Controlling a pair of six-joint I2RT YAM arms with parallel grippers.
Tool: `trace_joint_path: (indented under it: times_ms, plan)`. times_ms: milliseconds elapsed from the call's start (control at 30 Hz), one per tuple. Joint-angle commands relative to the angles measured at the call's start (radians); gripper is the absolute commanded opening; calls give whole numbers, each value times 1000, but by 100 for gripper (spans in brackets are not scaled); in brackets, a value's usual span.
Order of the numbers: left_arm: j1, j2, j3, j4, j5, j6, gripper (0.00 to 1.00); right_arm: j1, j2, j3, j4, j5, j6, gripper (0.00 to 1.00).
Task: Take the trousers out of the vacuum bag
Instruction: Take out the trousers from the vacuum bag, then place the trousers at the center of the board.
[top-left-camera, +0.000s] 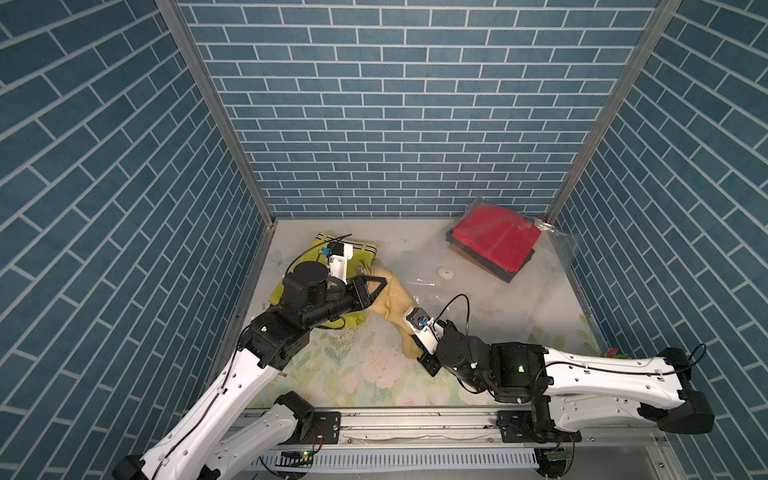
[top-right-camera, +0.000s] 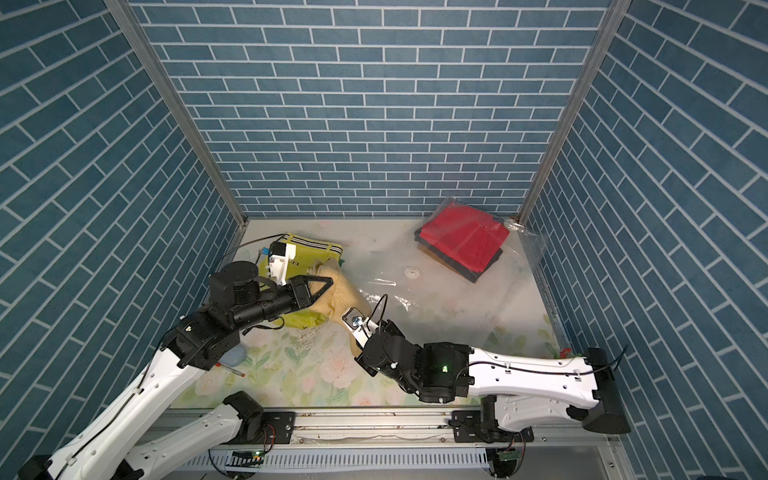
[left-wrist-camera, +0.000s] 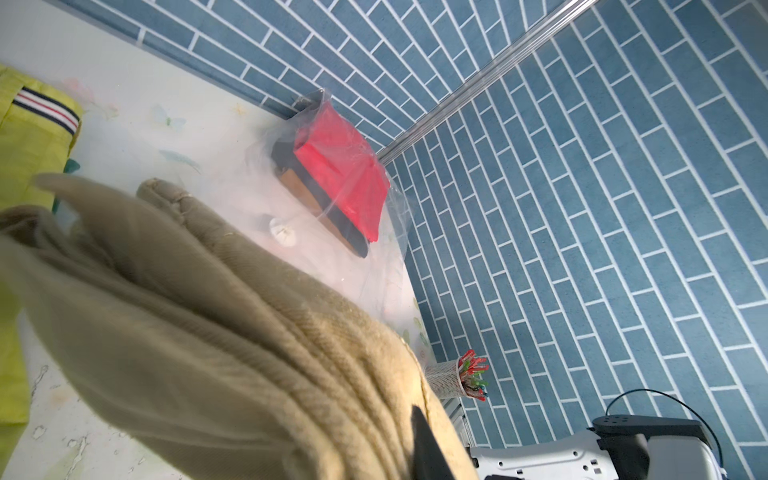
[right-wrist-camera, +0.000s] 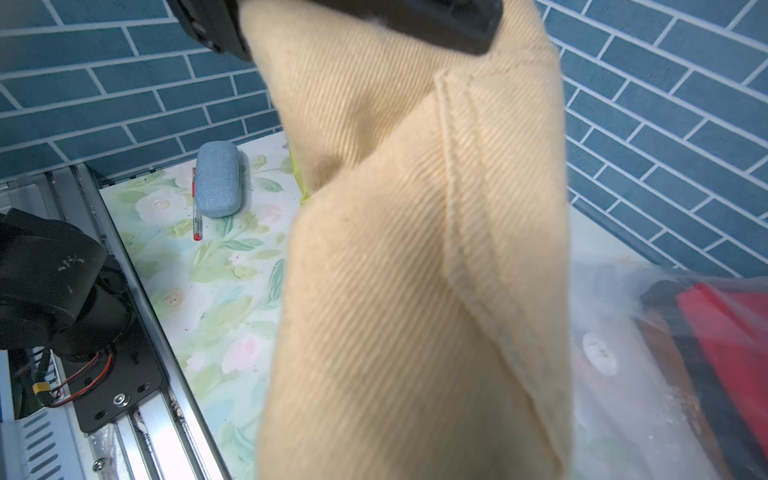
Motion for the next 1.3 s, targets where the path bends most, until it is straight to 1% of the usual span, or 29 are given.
trace_joint_path:
  times_ms: [0,100,233,333,433,533,667,833,1067,1167,1267]
  plan:
    - [13,18,92,10,-20,63,0,5,-22,73,32,21,-69,0]
    - [21,64,182,-47,-46,108,0,4,-9,114,40,63,-109,0]
    - [44,115,279,-106,-108,168,0,-15,47,179,49,120,-167,0]
    - [85,140,305,-113,-125,198,0,-60,87,212,73,106,-191,0]
    - [158,166,312,-106,-92,234,0,-116,125,246,87,75,-213,0]
    - [248,208,321,-88,-22,272,0,-156,173,297,94,58,-249,0]
    - [356,270,336,-51,48,284,0,-210,266,395,96,53,-318,0]
    - [469,327,342,6,80,292,0,-269,397,518,91,51,-382,0]
    - [594,431,352,128,160,274,0,-337,584,710,89,18,-431,0]
    - [639,478,359,181,193,257,0,-360,669,798,84,17,-454,0]
    - [667,516,368,223,202,251,0,-380,750,879,83,18,-476,0]
